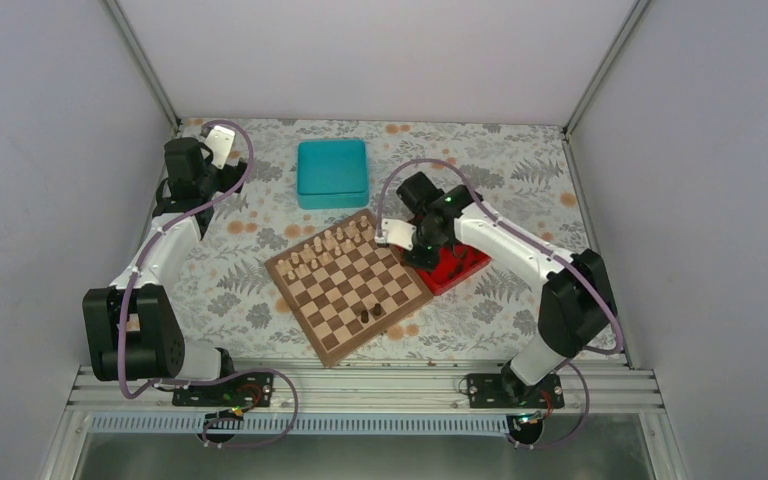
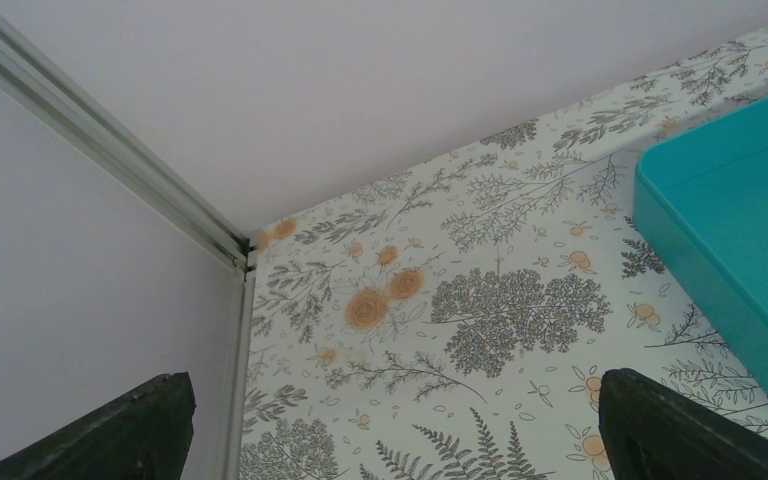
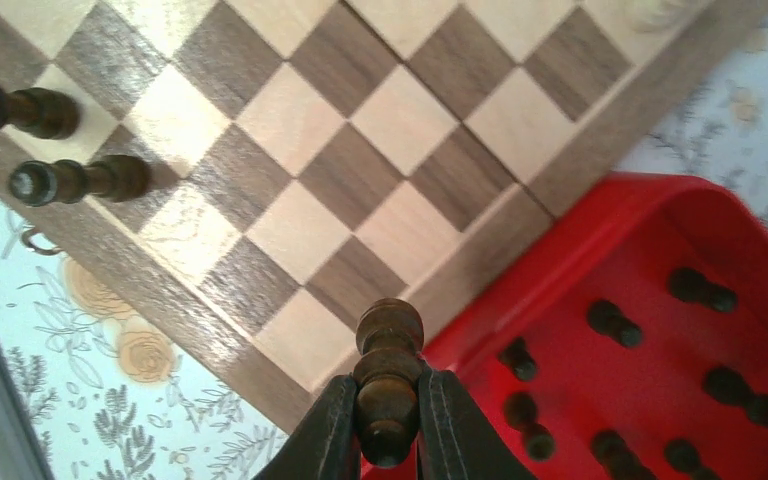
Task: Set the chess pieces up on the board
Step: Place the chess piece on the chessboard.
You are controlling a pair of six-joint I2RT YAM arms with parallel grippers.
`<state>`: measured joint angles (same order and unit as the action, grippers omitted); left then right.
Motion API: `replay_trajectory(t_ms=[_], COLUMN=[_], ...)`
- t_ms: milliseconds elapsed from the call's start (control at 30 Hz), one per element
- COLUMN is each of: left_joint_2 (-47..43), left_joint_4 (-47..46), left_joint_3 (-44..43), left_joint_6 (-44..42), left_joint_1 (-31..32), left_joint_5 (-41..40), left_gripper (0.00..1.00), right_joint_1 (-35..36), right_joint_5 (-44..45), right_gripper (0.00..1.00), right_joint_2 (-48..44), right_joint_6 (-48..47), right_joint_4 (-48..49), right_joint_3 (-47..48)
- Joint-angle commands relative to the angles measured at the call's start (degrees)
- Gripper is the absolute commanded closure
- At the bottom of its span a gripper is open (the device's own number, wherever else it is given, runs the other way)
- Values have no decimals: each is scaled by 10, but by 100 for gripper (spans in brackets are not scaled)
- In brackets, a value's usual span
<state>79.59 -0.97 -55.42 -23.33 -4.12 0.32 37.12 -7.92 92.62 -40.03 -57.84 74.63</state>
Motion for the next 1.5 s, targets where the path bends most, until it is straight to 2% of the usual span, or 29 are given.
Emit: replay_trajectory(t_ms=[0,533,1467], left_joint_2=[-4,-3,-2], left_joint_4=[0,2,2], left_joint_3=[-1,0,1], left_joint_6=[0,0,0], left_joint_1=[-4,-3,-3], left_joint_5=[10,8,9], left_gripper=[0,0,0], right_joint_1=[32,123,139], right_joint_5=[-19,-38,-11], right_gripper=[92,92,90], right_joint_2=[10,43,49], right_joint_6=[25,54,69], right_joint_4=[9,37,64], right_joint_3=[-27,-68,-104])
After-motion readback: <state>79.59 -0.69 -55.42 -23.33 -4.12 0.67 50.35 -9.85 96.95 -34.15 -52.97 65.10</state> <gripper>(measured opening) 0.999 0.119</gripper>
